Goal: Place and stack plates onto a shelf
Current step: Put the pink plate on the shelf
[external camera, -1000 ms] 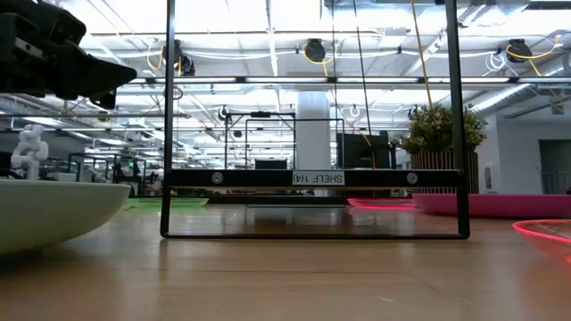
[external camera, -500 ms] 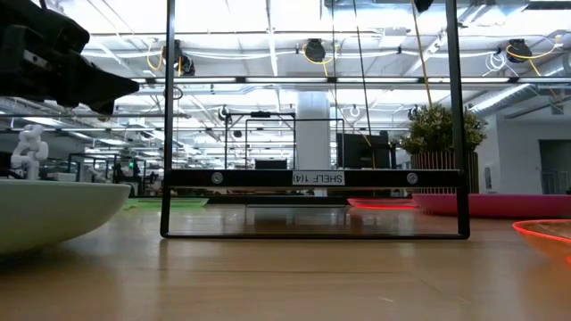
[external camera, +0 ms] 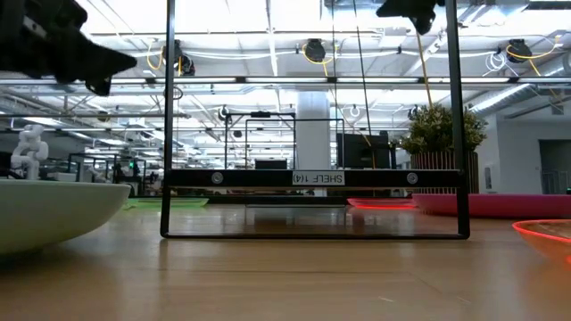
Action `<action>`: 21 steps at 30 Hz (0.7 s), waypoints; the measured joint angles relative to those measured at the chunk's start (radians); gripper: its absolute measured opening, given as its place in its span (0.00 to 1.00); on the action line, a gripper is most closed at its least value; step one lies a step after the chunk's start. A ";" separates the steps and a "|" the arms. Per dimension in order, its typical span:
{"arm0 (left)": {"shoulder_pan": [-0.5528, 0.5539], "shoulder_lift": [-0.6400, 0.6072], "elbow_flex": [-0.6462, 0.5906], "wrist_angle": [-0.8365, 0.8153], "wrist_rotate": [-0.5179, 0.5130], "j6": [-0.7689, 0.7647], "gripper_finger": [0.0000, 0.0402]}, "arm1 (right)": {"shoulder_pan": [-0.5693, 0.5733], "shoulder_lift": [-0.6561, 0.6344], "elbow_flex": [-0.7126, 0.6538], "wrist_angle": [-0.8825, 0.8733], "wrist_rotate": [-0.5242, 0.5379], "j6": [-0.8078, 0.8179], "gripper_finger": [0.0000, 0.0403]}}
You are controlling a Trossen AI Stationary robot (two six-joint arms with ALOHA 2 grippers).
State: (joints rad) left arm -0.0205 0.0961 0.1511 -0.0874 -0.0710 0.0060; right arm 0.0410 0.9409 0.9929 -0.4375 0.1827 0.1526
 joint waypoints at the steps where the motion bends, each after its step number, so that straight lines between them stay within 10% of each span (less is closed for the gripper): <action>1: 0.000 0.011 0.032 -0.035 -0.021 -0.016 0.01 | 0.000 0.000 -0.011 0.002 0.000 0.001 0.00; 21: -0.005 0.541 0.716 -0.495 -0.087 -0.049 0.01 | 0.002 -0.049 -0.261 0.026 -0.002 0.079 0.00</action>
State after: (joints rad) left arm -0.0259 0.6373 0.8667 -0.5825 -0.1581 -0.0427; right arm 0.0427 0.8915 0.7316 -0.4118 0.1809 0.2316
